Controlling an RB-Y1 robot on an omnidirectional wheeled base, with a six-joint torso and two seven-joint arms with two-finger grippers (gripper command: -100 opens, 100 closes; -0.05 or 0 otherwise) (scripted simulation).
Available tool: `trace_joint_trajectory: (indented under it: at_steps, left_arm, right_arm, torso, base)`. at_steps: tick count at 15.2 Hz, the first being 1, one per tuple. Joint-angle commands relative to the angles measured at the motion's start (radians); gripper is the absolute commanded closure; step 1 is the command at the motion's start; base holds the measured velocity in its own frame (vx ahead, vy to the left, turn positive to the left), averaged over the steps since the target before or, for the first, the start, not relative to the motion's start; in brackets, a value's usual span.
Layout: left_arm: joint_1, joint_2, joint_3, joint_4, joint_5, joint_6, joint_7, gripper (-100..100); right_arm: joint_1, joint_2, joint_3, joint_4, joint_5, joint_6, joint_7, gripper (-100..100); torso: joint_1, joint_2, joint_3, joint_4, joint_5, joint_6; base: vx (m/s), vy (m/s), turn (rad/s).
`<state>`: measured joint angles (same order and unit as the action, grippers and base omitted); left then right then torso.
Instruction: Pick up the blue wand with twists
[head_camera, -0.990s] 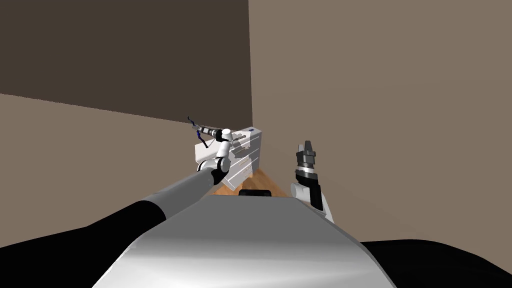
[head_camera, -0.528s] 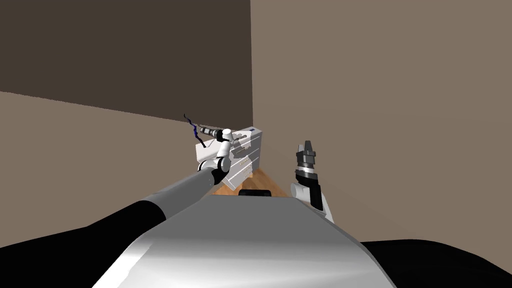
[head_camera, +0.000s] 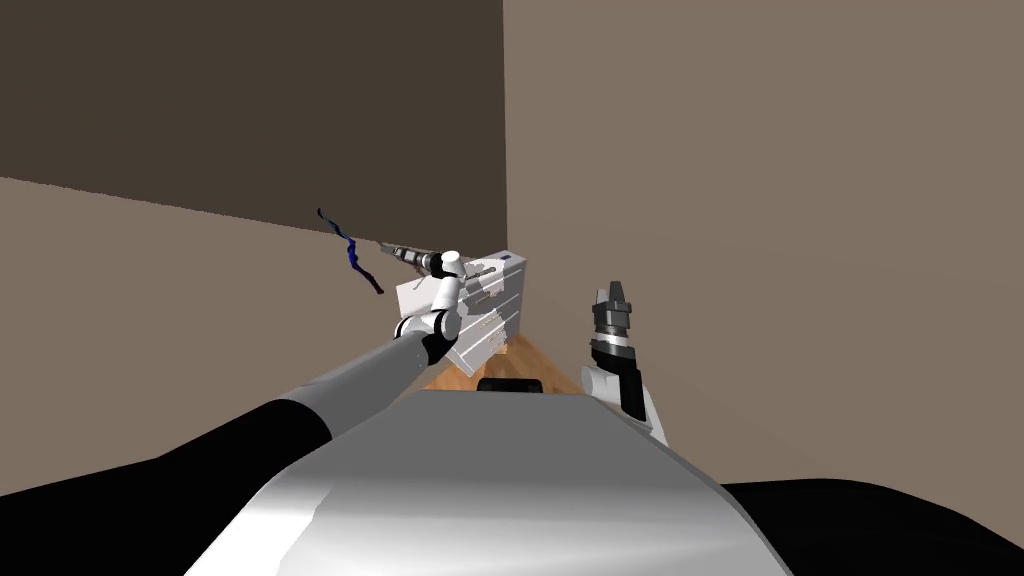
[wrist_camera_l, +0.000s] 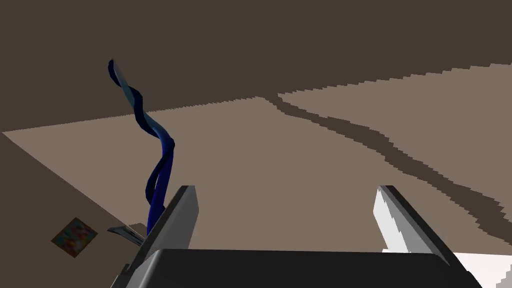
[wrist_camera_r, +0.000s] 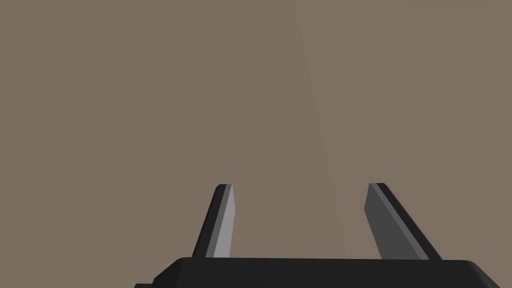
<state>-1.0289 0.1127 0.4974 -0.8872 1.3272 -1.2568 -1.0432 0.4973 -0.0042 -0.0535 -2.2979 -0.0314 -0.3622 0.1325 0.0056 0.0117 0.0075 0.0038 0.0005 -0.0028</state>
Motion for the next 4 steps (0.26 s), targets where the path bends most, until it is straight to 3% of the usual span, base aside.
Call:
trace_joint_trajectory:
  at_steps: [1, 2, 3, 4]
  left_arm:
    - [0.0, 0.0, 0.0, 0.0, 0.0, 0.0, 0.0, -100]
    - [-0.003, 0.005, 0.0, 0.007, 0.002, 0.006, -0.021, -100]
    - [-0.002, 0.001, 0.0, 0.002, 0.001, 0.001, -0.01, -100]
    - [-0.002, 0.002, 0.0, 0.003, 0.001, 0.002, -0.012, 100]
  right_arm:
    - [0.0, 0.0, 0.0, 0.0, 0.0, 0.0, 0.0, 0]
    - [0.0, 0.0, 0.0, 0.0, 0.0, 0.0, 0.0, 0]
    - [0.0, 0.0, 0.0, 0.0, 0.0, 0.0, 0.0, 0]
    - [0.0, 0.0, 0.0, 0.0, 0.0, 0.0, 0.0, 0]
  torso:
    - [0.0, 0.0, 0.0, 0.0, 0.0, 0.0]
    - [-0.001, -0.001, -0.001, 0.0, 0.0, 0.0]
    - [0.001, -0.005, -0.003, -0.001, 0.0, 0.0]
    - [0.001, -0.007, -0.004, -0.002, 0.0, 0.0]
  base:
    - [-0.058, 0.039, -0.008]
    - [0.04, 0.082, -0.003]
    - [0.047, 0.071, -0.009]
    - [0.011, 0.024, -0.004]
